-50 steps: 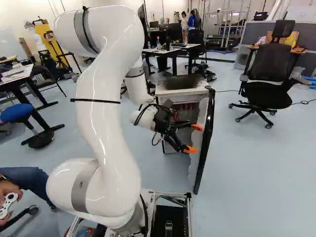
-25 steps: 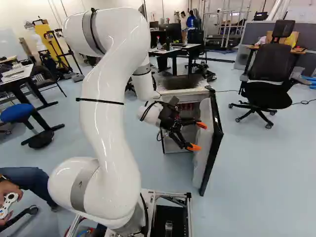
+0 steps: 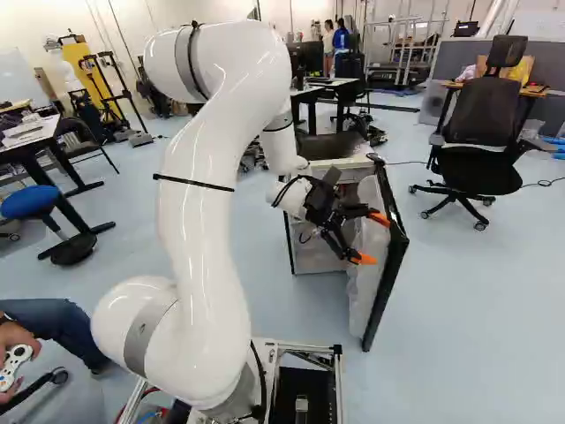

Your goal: Grab a drink from the fridge

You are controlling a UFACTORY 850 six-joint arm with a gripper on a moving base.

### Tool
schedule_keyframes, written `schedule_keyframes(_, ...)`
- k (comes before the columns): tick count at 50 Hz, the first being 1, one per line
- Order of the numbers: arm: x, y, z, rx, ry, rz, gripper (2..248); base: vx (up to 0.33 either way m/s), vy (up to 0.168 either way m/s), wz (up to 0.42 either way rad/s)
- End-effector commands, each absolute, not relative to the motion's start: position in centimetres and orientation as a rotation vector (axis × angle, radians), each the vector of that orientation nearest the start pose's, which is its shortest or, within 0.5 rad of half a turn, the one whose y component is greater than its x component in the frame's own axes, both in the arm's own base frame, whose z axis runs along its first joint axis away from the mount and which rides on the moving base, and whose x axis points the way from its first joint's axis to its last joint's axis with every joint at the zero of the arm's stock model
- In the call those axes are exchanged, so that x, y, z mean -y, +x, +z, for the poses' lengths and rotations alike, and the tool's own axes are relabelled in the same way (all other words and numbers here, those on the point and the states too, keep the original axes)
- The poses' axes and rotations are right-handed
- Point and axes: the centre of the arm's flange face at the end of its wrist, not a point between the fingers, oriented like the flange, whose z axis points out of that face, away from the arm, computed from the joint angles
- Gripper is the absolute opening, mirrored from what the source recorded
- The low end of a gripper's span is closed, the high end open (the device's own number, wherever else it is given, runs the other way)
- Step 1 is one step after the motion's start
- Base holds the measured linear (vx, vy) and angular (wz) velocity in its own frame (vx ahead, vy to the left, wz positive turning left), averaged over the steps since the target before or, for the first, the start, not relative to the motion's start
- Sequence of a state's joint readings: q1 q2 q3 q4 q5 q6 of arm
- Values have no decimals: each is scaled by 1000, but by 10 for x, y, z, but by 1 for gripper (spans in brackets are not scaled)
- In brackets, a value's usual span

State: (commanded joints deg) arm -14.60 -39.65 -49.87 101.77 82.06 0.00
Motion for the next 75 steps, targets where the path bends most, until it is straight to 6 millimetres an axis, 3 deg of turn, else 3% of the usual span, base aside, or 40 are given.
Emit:
schedule_keyframes(60, 355, 481, 258, 1772, 765, 1088, 247, 0, 0, 0)
schedule_keyframes(75, 358, 484, 258, 1766, 832, 1123, 247, 0, 0, 0)
